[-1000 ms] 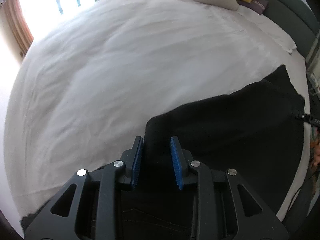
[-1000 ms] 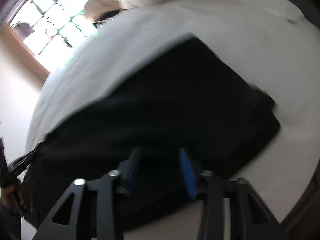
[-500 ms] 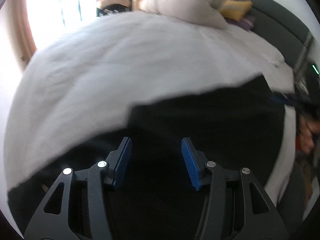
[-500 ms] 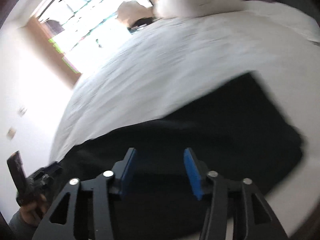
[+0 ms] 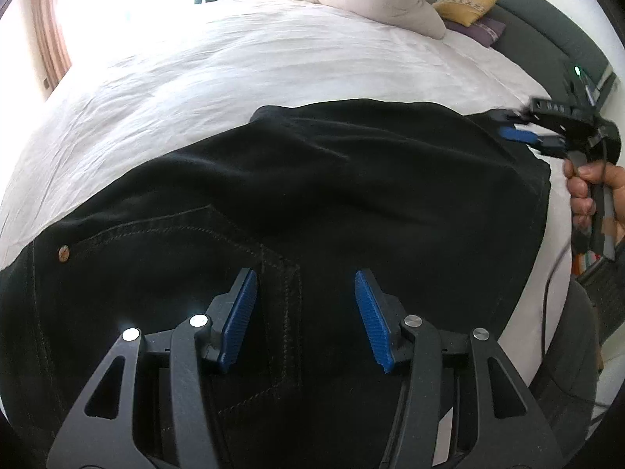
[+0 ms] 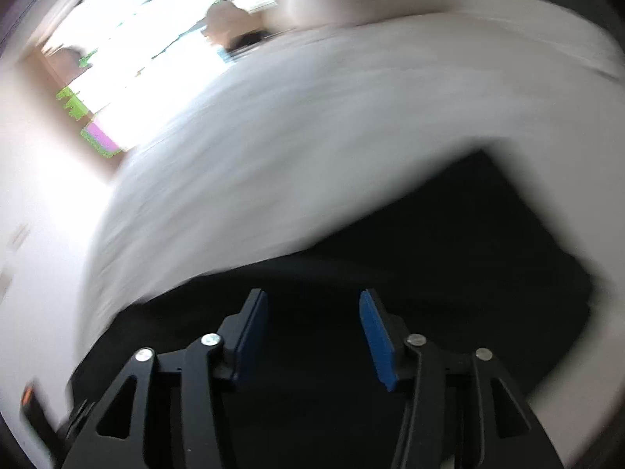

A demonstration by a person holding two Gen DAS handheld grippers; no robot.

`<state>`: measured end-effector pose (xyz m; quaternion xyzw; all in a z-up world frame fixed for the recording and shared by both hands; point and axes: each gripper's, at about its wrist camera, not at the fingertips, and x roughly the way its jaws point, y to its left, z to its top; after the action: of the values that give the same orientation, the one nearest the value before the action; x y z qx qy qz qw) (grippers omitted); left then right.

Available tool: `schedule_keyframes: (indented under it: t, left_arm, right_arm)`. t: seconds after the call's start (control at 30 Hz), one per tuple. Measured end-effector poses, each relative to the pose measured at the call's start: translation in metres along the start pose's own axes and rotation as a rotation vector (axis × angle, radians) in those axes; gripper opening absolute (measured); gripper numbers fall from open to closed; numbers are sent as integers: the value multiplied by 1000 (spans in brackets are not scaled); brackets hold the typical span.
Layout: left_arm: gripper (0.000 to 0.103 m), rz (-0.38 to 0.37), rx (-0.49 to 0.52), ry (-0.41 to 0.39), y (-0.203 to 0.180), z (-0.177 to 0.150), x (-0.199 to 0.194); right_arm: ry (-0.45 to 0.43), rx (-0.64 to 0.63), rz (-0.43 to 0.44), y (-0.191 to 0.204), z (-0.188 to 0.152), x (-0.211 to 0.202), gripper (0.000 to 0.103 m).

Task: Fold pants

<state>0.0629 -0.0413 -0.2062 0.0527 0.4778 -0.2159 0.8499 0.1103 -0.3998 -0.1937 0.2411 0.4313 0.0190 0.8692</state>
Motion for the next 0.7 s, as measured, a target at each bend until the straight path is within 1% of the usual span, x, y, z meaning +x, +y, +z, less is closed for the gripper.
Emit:
schedule_keyframes:
  t: [0.03, 0.07, 0.1, 0.13, 0.17, 0.2, 0.23, 0.27, 0.3, 0.33, 0.37, 0.4, 0.43, 0.47, 0.5, 0.53, 0.57, 0.63, 0.7]
  left_arm:
    - [51, 0, -8, 3, 4, -3, -2]
    - [51, 2, -14, 9, 7, -5, 0]
    - [51, 7, -22, 12, 11, -8, -1]
    - [51, 6, -29, 10, 14, -12, -2]
    - [51, 6, -31, 8, 17, -15, -2]
    - [51, 5, -28, 4, 21, -20, -3]
    - [51, 8, -21, -1, 21, -23, -3]
    - [51, 15, -13, -7, 20, -26, -4]
    - [51, 22, -8, -13, 17, -28, -7]
    - [51, 26, -7, -16, 16, -30, -8]
    - [51, 28, -14, -22, 15, -32, -12]
    - [51, 24, -27, -26, 16, -31, -14]
    - [51, 18, -46, -32, 18, -30, -16]
    - [51, 20, -74, -50, 22, -30, -22]
    - [51, 23, -92, -71, 25, -28, -28]
    - [51, 25, -101, -89, 28, -24, -32]
    - [51, 38, -111, -109, 32, -22, -37]
    - [51, 59, -138, -117, 44, -16, -42]
    - [51, 88, -184, -120, 61, -16, -47]
  right_arm:
    - [35, -56, 80, 22, -2, 14, 55]
    - [63, -108, 123, 39, -3, 27, 55]
    - [80, -142, 129, 50, -3, 39, 55]
    - [99, -159, 112, 55, -3, 54, 55]
    - [114, -137, 74, 48, 2, 68, 55]
    - [111, -89, 62, 36, 8, 76, 51]
    - [87, -19, 91, 18, 15, 79, 38]
    - [59, 48, 89, -2, 22, 75, 24]
    - [50, 87, 36, -14, 29, 72, 21]
    - [39, 109, -39, -21, 35, 67, 14]
    - [21, 102, -121, -23, 38, 57, 25]
    - [-2, 72, -185, -15, 41, 45, 35]
    - [-19, 47, -178, -6, 40, 37, 47]
    - [-32, 19, -117, 12, 35, 30, 51]
    - [-25, -3, -50, 27, 33, 27, 51]
    - [6, -46, 60, 55, 23, 27, 53]
    - [32, -87, 135, 71, 15, 30, 57]
    - [110, -198, 308, 129, -14, 46, 58]
    - [186, -259, 390, 166, -25, 70, 58]
